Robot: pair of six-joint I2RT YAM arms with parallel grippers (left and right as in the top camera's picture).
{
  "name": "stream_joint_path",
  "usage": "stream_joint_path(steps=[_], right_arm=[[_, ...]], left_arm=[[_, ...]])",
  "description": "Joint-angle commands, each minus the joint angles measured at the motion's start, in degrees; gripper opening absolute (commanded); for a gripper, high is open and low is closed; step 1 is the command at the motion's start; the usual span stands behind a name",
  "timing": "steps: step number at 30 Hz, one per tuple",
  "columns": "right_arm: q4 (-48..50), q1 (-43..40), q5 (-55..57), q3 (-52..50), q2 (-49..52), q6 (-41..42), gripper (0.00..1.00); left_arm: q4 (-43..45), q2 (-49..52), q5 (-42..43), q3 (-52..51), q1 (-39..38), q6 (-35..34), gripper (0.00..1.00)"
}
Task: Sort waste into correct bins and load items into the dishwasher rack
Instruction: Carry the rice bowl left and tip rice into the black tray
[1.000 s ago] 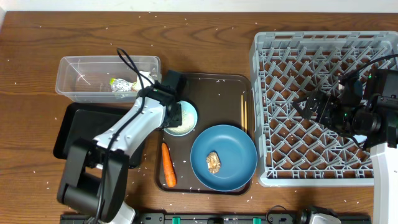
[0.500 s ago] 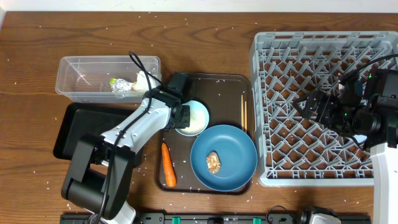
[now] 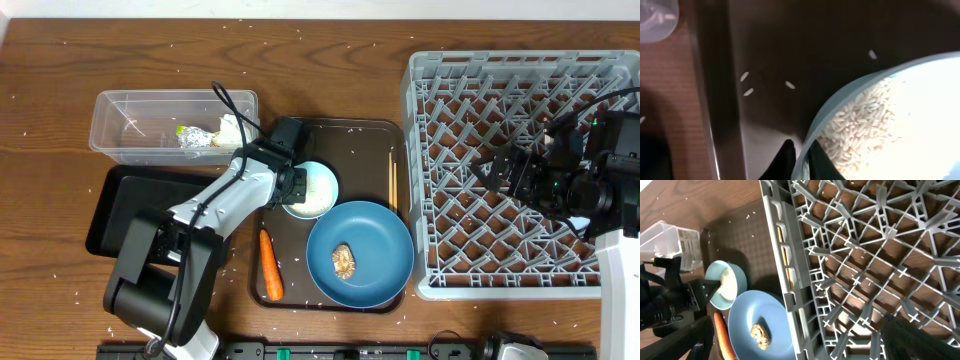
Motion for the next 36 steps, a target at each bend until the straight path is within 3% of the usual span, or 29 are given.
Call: stream_joint_path(steps=[1, 12, 21, 26, 36], right_arm=[[-0.2, 0.5, 0.0, 0.3, 0.1, -1.0, 0.99], [-0.2, 0.5, 0.0, 0.3, 0.1, -1.0, 0.99], [0.0, 0.5, 0.0, 0.3, 0.1, -1.0, 0.99], [-0.1, 0.5, 0.0, 0.3, 0.1, -1.0, 0.99], [-0.4, 0.5, 0.0, 0.3, 0.1, -1.0, 0.99]], left_arm=[[-0.2, 0.5, 0.2, -0.3, 0.0, 0.6, 0.06], [-3.4, -9.3, -1.6, 1.5, 0.0, 0.6, 0.06], [-13.0, -24.0, -16.2, 2.2, 0.0, 0.0, 0.06], [-21.3, -30.3, -26.7, 2.2, 0.7, -5.4, 0.06], [-31.5, -33.4, -32.4, 2.2, 15.8, -10.6, 0.06]])
